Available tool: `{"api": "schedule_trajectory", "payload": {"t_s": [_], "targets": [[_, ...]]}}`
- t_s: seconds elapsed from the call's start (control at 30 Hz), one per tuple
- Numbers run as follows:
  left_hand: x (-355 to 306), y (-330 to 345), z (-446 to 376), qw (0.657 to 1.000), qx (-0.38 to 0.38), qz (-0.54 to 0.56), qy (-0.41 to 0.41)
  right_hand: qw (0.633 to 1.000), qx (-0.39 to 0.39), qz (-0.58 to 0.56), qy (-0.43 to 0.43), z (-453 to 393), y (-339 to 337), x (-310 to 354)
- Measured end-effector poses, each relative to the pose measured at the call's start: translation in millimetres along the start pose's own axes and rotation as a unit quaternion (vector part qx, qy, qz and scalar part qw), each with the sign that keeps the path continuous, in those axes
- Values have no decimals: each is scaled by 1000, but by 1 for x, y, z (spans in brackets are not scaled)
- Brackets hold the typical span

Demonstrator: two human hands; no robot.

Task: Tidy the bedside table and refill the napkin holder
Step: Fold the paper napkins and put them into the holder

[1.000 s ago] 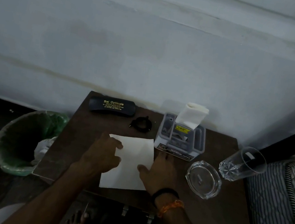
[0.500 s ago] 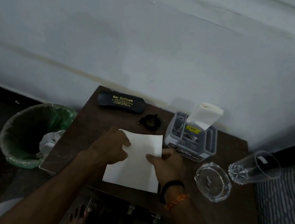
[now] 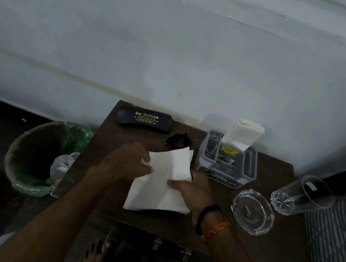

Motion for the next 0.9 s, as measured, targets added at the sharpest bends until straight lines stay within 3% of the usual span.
{"api": "schedule_trajectory", "payload": {"t_s": [0.1, 0.17, 0.27, 0.37, 0.53, 0.9], "targets": [[8, -15, -3, 997, -64, 32, -8, 998, 17, -63, -26, 4, -7, 7], [8, -26, 1, 986, -100, 127, -41, 988, 39, -146, -43, 8, -13, 14], [-6, -36, 11, 908, -98, 402, -73, 966, 64, -243, -58, 10, -24, 23], [-26, -37, 16, 854, -46, 516, -32, 954, 104, -271, -71, 14, -28, 28], [-43, -29, 13, 833, -21, 553, 4, 935, 152, -314, -67, 22, -23, 33], [-44, -30, 12, 838, -67, 542, -2, 907, 197, -361, -88, 24, -39, 43]]}}
Point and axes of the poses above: each hand's wrist, its own z-axis away from the middle knuckle, its own y-axis out of the palm, x = y × z, the point moved 1 cm from there along -z, towards the middle knuckle, and after that the axes turned 7 degrees about y, right-handed, at the moved point
